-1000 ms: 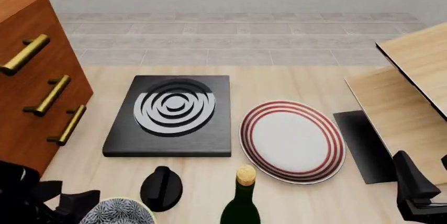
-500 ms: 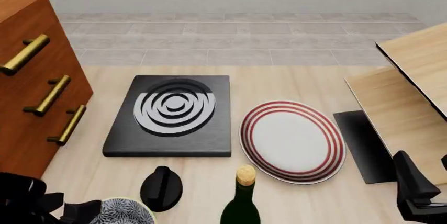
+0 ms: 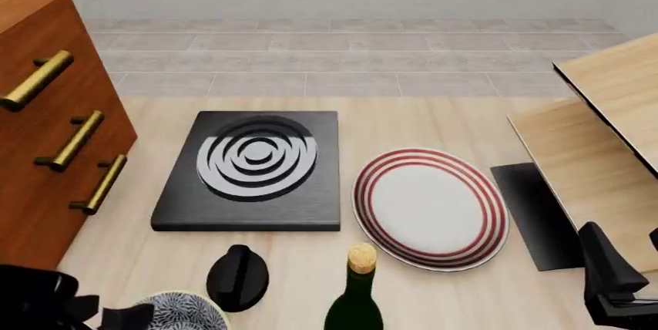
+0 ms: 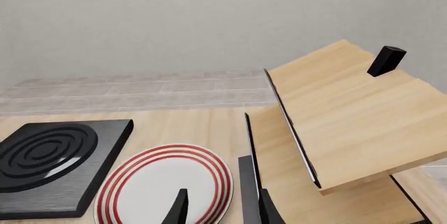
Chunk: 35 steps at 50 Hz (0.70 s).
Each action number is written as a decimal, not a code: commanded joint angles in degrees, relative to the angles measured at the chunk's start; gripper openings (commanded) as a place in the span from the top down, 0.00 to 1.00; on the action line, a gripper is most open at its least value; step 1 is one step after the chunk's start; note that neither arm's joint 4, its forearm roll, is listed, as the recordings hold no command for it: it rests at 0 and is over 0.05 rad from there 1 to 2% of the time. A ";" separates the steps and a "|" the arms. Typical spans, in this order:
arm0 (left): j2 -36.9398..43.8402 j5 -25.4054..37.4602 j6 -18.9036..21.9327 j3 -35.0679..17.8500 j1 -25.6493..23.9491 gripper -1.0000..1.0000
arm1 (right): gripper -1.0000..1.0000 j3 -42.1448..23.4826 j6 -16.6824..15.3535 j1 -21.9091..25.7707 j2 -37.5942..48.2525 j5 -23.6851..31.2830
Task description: Put the bowl on the top of the cabinet.
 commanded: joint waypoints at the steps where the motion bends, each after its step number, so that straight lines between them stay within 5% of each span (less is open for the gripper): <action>1: 0.88 -2.12 -0.75 1.92 0.07 0.00 | 0.00 0.00 0.00 0.00 0.00 0.00; 35: -0.29 -3.41 -4.12 7.00 -0.52 0.00 | 0.00 0.00 0.00 0.00 0.00 0.00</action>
